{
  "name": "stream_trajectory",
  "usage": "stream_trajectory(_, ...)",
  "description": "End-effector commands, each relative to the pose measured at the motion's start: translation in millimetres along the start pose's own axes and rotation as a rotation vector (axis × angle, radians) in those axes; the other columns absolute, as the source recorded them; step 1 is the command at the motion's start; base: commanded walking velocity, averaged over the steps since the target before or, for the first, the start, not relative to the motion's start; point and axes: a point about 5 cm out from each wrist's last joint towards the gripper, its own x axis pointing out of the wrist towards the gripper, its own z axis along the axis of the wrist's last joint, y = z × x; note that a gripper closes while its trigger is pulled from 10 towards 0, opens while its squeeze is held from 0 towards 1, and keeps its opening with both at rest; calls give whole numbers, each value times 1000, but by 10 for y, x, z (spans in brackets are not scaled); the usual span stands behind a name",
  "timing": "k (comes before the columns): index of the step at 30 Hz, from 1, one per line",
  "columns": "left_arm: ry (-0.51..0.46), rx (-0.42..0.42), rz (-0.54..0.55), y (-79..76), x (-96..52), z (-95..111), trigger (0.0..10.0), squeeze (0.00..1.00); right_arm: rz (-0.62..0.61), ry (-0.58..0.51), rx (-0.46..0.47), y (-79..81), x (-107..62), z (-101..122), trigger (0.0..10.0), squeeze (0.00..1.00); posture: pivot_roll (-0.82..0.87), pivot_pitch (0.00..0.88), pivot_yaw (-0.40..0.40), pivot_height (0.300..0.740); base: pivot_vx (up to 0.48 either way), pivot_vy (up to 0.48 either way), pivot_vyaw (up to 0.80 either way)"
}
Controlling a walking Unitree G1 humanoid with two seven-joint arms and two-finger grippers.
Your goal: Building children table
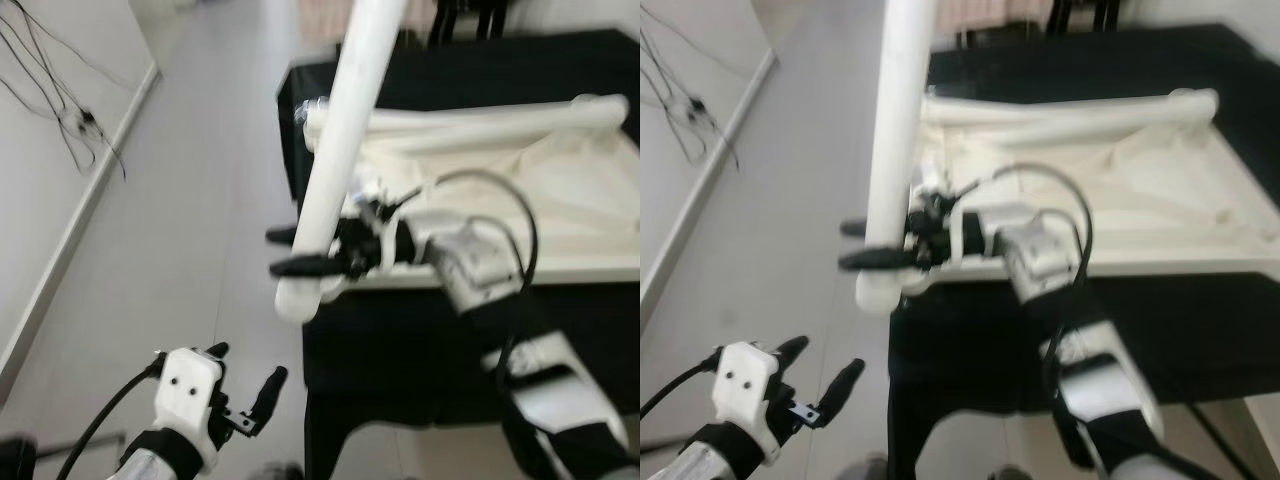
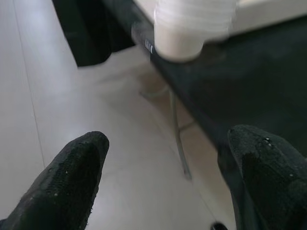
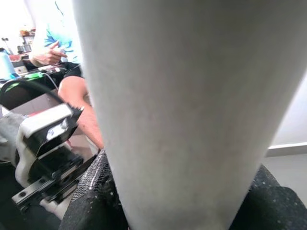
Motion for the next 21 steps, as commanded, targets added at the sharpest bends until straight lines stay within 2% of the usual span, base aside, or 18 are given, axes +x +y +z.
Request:
stream_trajectory(1,-12,46,10,3,-46,51,10000,0,50,-14,-4,7,66,10,10000,0,75,303,63,740,0,0,0)
stream_trajectory(5,-20,73,18,-28,-81,72,10000,0,70,-15,-12,-58,69,51,10000,0,90,318,60,740,0,0,0)
stream_trajectory(7,-38,88,31,-45,-108,97,10000,0,65,-18,-25,-140,13,132,10000,0,99,324,60,740,0,0,0)
stream_trajectory(12,-50,89,37,-48,-123,111,10000,0,62,-23,-37,-183,-48,200,10000,0,99,326,63,740,0,0,0)
stream_trajectory(18,-64,51,4,-64,-116,109,10000,0,40,-14,-76,-240,-81,270,10000,0,84,321,68,740,0,0,0)
stream_trajectory(21,-69,32,-7,-73,-114,107,10000,0,66,37,-91,-234,-82,231,10000,0,82,317,65,740,0,0,0)
